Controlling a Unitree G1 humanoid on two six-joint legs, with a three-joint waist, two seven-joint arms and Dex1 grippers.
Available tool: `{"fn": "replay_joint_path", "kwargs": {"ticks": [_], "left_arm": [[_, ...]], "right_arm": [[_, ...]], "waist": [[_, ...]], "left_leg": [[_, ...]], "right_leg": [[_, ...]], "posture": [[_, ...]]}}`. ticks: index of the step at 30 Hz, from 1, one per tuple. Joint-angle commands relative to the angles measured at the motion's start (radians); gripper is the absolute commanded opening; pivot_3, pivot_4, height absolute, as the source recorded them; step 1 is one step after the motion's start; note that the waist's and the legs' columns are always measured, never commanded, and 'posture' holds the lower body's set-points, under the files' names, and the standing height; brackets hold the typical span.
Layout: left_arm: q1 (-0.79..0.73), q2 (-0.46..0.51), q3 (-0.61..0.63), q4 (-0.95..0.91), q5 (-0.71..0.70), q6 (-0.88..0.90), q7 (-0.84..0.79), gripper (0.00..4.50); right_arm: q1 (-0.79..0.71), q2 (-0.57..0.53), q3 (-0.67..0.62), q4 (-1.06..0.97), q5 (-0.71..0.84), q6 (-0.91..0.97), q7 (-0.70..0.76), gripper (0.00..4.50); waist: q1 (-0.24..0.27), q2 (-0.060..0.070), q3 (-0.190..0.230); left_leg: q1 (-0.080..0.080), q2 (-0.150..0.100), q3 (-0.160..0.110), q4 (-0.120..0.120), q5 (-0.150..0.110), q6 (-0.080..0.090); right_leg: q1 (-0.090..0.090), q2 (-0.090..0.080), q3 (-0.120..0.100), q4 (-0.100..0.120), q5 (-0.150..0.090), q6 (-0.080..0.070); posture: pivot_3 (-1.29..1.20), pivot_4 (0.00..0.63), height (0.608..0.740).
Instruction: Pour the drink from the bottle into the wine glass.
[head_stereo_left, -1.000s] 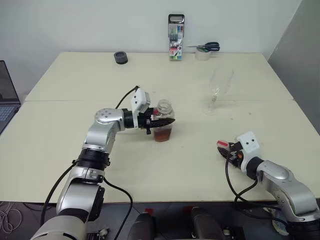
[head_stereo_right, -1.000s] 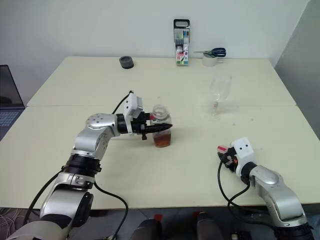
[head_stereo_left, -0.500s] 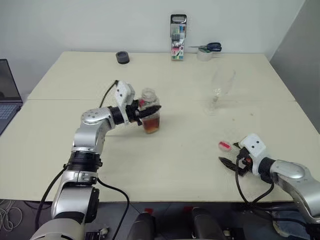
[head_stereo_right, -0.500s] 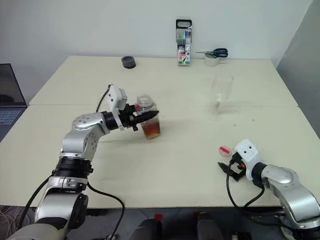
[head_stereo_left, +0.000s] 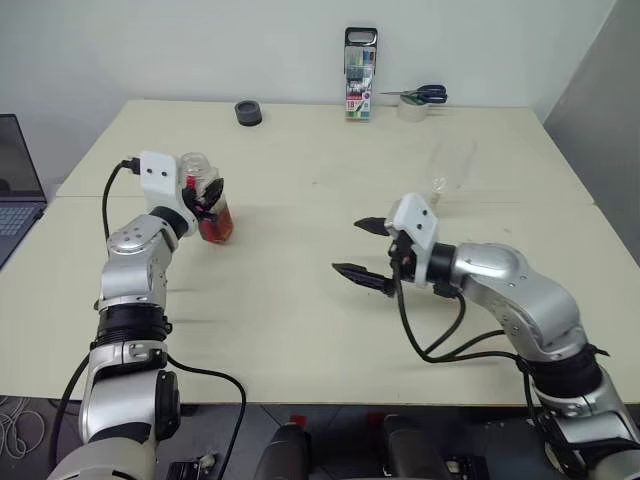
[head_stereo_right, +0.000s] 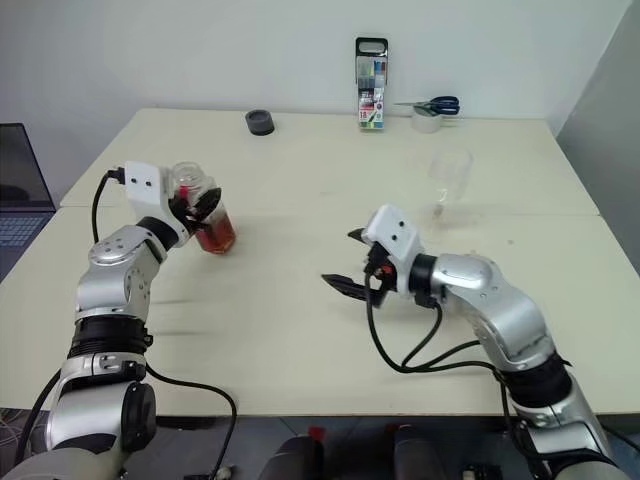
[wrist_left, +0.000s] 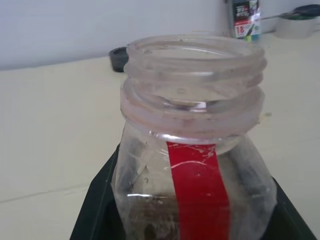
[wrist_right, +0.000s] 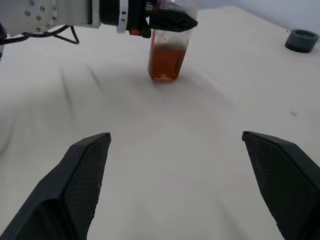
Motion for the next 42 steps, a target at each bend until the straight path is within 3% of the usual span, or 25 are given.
{"fn": "replay_joint_path", "kwargs": {"ticks": [1,6,15,31,42], "left_arm": [[0.006,0.011,0.016,-0.049,-0.005,0.006,0.022,1.68],[0.023,0.009,0.006,-0.041,0.006,0.003,0.04,1.68],[0.048,0.001,0.014,-0.05,-0.008,-0.018,0.041,4.46],[0.084,0.001,0.019,-0.048,0.007,-0.075,0.057,4.46],[0.214,-0.014,0.028,-0.061,-0.007,-0.181,0.055,4.46]], "right_arm": [[-0.026,0.013,0.01,0.014,-0.026,-0.024,0.007,4.5],[-0.035,0.044,0.02,0.02,-0.042,-0.023,0.008,4.5],[-0.032,0.078,0.024,-0.004,-0.048,0.0,0.001,4.5],[-0.021,0.102,0.014,-0.019,-0.05,-0.001,-0.001,4.5],[0.142,0.116,0.023,0.013,-0.176,-0.178,-0.088,4.5]], "waist": [[0.001,0.0,0.0],[-0.004,0.0,0.0],[-0.008,0.0,-0.001],[-0.009,0.0,-0.001],[-0.007,0.0,-0.001]], "left_leg": [[0.0,0.0,0.0,0.0,0.0,0.0],[0.001,0.0,0.001,0.0,0.0,0.0],[0.002,0.0,0.002,0.0,0.0,0.0],[0.002,0.0,0.001,0.0,0.0,0.0],[0.002,0.0,0.002,-0.001,0.0,0.001]], "right_leg": [[0.0,0.0,0.0,0.0,0.0,0.0],[0.0,0.0,0.001,0.001,0.0,0.0],[0.0,0.0,0.001,0.004,0.0,0.0],[0.0,0.0,0.001,0.004,0.0,0.0],[-0.001,-0.001,0.001,0.005,0.0,0.0]], "posture": [[0.0,0.15,0.74],[0.0,0.15,0.74],[0.0,0.15,0.74],[0.0,0.15,0.74],[0.0,0.15,0.74]]}}
